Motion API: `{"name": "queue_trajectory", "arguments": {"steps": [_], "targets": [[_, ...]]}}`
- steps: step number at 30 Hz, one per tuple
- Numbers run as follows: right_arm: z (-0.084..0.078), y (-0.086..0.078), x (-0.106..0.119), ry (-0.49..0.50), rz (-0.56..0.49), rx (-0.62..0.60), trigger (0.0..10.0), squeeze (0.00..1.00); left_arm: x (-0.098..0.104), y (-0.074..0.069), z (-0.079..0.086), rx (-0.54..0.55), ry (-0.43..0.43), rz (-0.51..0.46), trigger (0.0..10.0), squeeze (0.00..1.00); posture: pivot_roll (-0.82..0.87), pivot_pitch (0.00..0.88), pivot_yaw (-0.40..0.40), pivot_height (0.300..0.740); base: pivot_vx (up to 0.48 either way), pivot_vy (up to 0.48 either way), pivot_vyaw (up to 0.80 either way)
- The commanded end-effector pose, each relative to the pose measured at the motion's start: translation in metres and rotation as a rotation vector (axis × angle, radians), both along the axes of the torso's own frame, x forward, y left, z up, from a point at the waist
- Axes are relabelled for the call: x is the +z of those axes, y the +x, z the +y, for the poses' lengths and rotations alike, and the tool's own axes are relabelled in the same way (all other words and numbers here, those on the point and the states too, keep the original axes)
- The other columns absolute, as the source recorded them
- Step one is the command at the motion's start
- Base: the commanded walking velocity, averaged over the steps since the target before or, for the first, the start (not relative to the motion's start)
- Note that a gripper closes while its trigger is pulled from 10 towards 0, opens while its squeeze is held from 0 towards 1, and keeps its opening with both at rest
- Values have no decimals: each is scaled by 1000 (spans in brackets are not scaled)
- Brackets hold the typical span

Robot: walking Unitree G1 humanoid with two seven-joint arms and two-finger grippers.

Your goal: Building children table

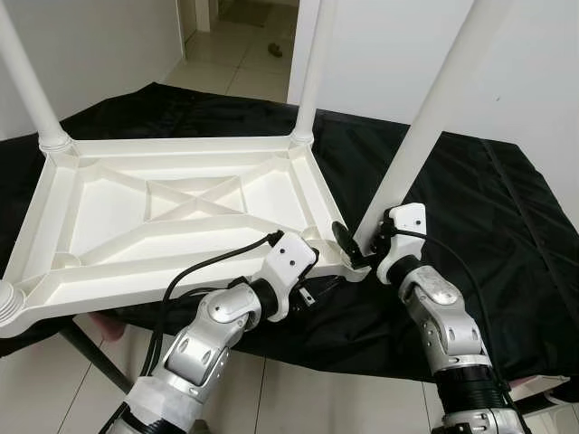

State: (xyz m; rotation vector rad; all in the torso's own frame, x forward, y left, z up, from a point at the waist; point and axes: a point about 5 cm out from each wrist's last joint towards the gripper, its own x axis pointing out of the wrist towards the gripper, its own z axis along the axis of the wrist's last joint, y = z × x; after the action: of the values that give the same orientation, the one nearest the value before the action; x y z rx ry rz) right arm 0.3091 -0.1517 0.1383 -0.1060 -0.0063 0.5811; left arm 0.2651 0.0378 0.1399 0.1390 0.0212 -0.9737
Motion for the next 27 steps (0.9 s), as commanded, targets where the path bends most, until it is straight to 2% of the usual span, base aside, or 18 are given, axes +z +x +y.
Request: {"name": "queue_trajectory", "arguments": {"steps": [1,4,5,6,17,21,24,25,27], "targets": [[4,2,-2,-39,1,91,10000,0,1,-3,-2,-37,1,5,10000,0,67,0,-67,740,0,0,0],[2,5,-5,-65,16,105,10000,0,2,-3,-3,-39,0,5,10000,0,68,0,-68,740,0,0,0],[1,6,-8,-79,18,101,3529,0,2,-3,-2,-39,0,5,10000,0,70,0,-69,740,0,0,0],[-3,9,-13,-100,28,90,0,0,2,-3,-2,-37,-1,5,10000,0,74,0,-74,740,0,0,0],[-9,7,-22,-90,60,95,0,0,1,-5,-3,-35,-3,8,10000,0,77,0,-77,740,0,0,0],[-10,6,-20,-23,43,-23,0,0,-1,-8,-5,-42,-3,15,10000,0,74,0,-82,740,0,0,0],[-8,5,-20,-6,39,-50,0,0,-2,-8,-5,-43,-2,17,10000,0,74,0,-85,740,0,0,0],[-9,6,-19,36,61,-187,0,0,-2,-8,-6,-45,-3,17,10000,0,74,0,-86,740,0,0,0],[-8,6,-18,36,54,-232,0,0,-2,-8,-6,-46,-4,18,10000,0,71,0,-88,740,0,0,0]]}}
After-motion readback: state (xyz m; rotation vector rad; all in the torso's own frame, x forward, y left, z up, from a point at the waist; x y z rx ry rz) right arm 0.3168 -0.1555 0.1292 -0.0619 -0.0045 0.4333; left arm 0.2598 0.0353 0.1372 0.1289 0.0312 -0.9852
